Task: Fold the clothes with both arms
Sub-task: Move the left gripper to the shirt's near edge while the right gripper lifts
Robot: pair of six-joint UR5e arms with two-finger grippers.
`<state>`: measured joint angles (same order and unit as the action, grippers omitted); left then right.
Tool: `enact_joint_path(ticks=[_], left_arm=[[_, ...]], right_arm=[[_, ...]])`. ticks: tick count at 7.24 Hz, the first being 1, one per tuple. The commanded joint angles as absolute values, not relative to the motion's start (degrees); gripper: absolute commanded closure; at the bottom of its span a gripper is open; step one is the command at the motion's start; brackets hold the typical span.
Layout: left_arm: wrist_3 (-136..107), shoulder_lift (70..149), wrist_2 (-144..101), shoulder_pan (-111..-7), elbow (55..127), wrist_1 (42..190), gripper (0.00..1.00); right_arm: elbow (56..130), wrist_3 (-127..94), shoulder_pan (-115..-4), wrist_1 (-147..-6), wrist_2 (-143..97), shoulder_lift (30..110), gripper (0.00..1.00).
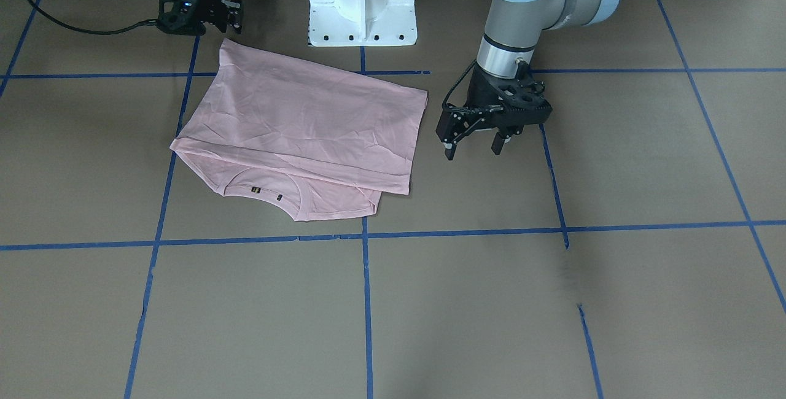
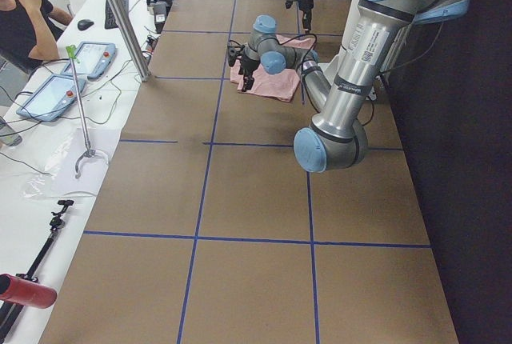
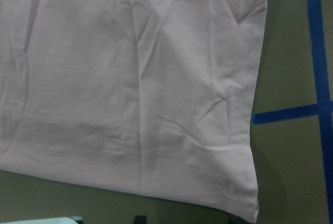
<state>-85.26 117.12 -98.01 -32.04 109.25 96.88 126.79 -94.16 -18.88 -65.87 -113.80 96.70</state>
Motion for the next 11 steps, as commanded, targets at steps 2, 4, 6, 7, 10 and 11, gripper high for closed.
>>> enact_joint_path(ticks=[2,4,6,7,10,11], left_arm=[[-105.33,116.81,-98.09,-19.99,109.52,93.09,0.0],[-112.82,116.81,-95.47,-16.28,108.63,92.99,0.0],[-113.38,116.98,-94.57,-15.29,106.71,93.16,0.0],[-113.55,117.24,-94.31,-15.12,105.66,93.25,0.0],[-114.51,117.51,-94.31,-14.51,105.12,93.43,0.02],[-115.13,117.68,-94.31,-14.07,105.12,93.34,0.04]], right_arm=[[126.65,-93.52,-29.33,-65.74,-114.26,91.52,0.0],[126.65,-93.52,-31.46,-65.83,-114.35,90.97,0.0],[126.65,-93.52,-31.9,-65.83,-114.35,91.14,0.0],[126.56,-93.52,-31.9,-65.83,-114.35,91.06,0.0],[126.65,-93.52,-31.9,-65.83,-114.35,90.97,0.0],[126.65,-93.52,-32.17,-65.83,-114.35,91.14,0.0]])
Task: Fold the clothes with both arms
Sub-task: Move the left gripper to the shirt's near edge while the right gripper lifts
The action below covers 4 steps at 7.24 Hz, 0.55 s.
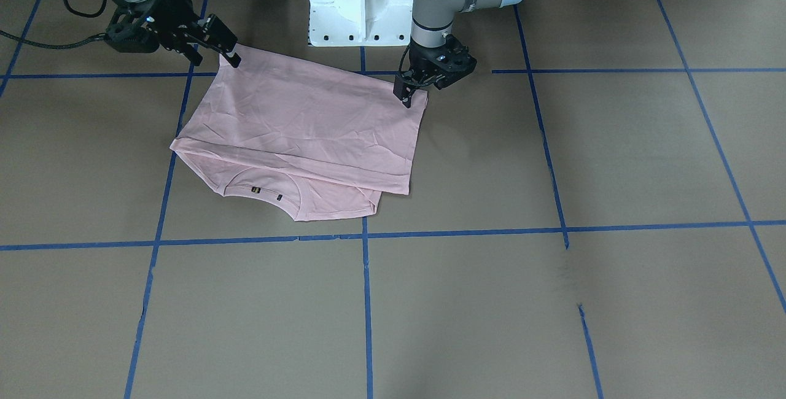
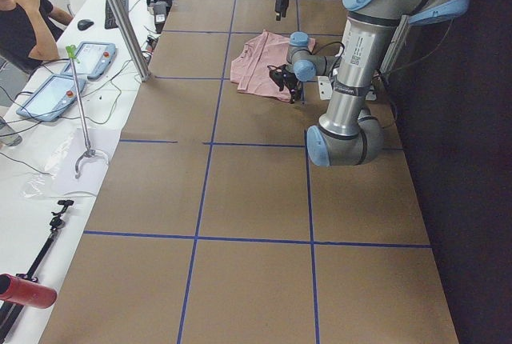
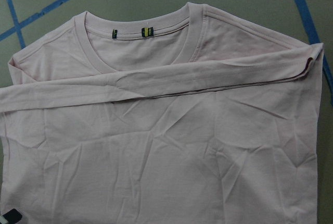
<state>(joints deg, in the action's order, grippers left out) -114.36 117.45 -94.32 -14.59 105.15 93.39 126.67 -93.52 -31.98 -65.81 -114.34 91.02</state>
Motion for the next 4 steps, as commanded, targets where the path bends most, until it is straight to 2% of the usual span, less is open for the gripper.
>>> enact_joint_path(ticks=[1,2,3,4], left_arm=[[-115.4,117.69,-94.31,-13.89,105.12,93.34,0.11],[-115.66,117.51,-94.31,-13.89,105.12,93.34,0.26],[-116.97,117.51,-94.31,-13.89,105.12,93.34,0.62],[-117.16,117.42,-94.31,-13.89,105.03,93.34,0.94]], right_arm=[[126.82,-93.52,-32.17,-65.83,-114.35,91.06,0.0],[126.91,-93.52,-32.17,-65.83,-114.35,91.14,0.0],[126.83,-93.52,-32.08,-65.83,-114.35,91.06,0.0],[126.91,-93.52,-32.08,-65.83,-114.35,91.05,0.0]])
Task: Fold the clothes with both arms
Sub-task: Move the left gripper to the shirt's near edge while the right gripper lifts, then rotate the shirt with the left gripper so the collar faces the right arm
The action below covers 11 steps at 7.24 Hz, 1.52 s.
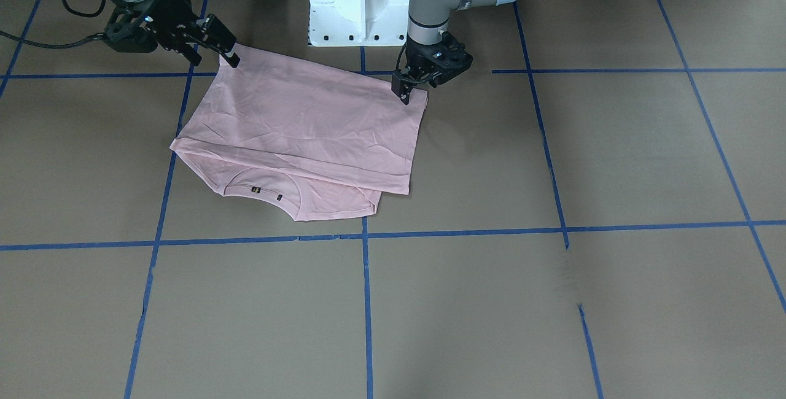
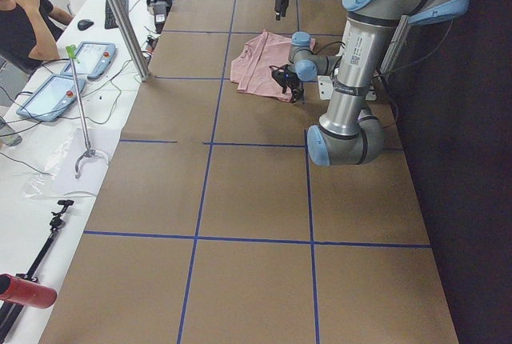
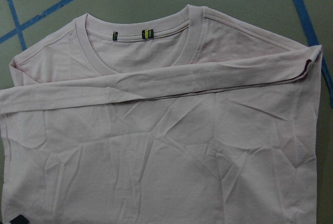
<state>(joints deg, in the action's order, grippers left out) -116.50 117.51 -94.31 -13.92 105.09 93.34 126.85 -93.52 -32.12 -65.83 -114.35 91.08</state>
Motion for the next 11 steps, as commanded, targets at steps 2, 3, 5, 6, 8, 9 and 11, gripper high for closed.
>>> enact_joint_path(ticks=[2,3,5,6,8,9,11], left_arm=[[-116.28,117.25,-94.66,-13.89,105.03,93.43,1.0],[-116.19,117.33,-95.09,-13.89,105.9,93.34,1.0],[-114.45,117.33,-95.1,-14.41,106.0,93.34,1.0],[-114.0,117.42,-95.01,-15.89,106.08,93.34,1.0],[-108.06,117.68,-94.66,-22.38,105.3,92.99,1.0],[-103.93,117.77,-94.48,-26.24,105.03,93.08,1.0],[-96.28,123.35,-94.4,-32.5,96.66,93.78,1.0]], right_arm=[[126.91,-93.52,-32.08,-65.83,-114.35,91.05,0.0],[126.91,-93.52,-31.99,-65.83,-114.35,91.05,0.0],[126.83,-93.52,-31.99,-65.83,-114.35,91.05,0.0],[126.91,-93.52,-31.99,-65.74,-114.35,91.05,0.0],[127.09,-94.3,-32.34,-65.74,-114.17,90.88,0.0],[127.44,-94.31,-32.6,-65.66,-114.17,90.88,0.0],[127.27,-94.31,-33.39,-63.65,-114.17,90.88,0.0]])
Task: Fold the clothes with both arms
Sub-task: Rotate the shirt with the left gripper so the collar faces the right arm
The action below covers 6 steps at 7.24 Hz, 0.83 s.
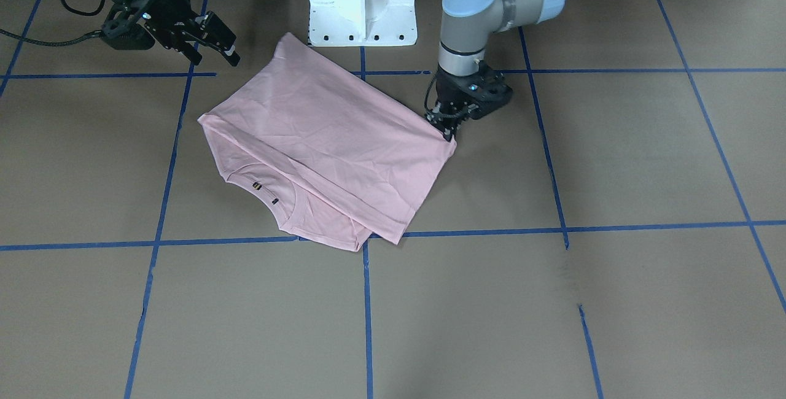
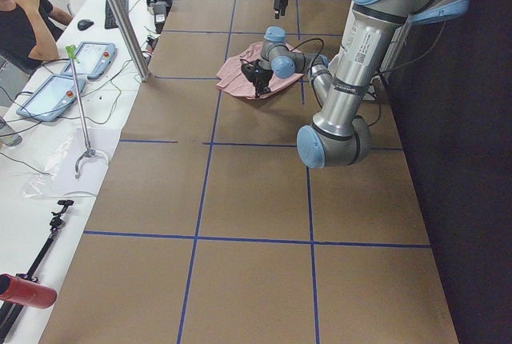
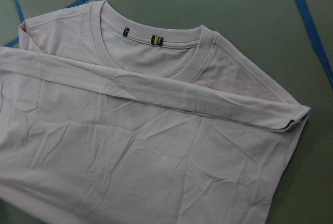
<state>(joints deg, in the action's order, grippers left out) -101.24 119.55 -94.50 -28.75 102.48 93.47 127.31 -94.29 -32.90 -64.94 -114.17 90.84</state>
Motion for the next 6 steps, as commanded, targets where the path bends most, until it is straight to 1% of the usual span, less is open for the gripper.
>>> enact_joint_path(ticks=[1,3,6], left_arm=[[-92.06,127.66,-92.31,-35.13,90.24,95.95,1.0],[-86.0,131.37,-91.85,-39.18,80.47,106.3,1.0],[-80.08,142.96,-87.73,-40.52,59.92,120.64,1.0]], right_arm=[[127.27,-94.31,-34.09,-63.55,-114.17,90.88,0.0],[127.18,-94.31,-34.45,-63.54,-113.91,90.79,0.0],[127.0,-94.48,-34.37,-63.54,-113.56,90.18,0.0]])
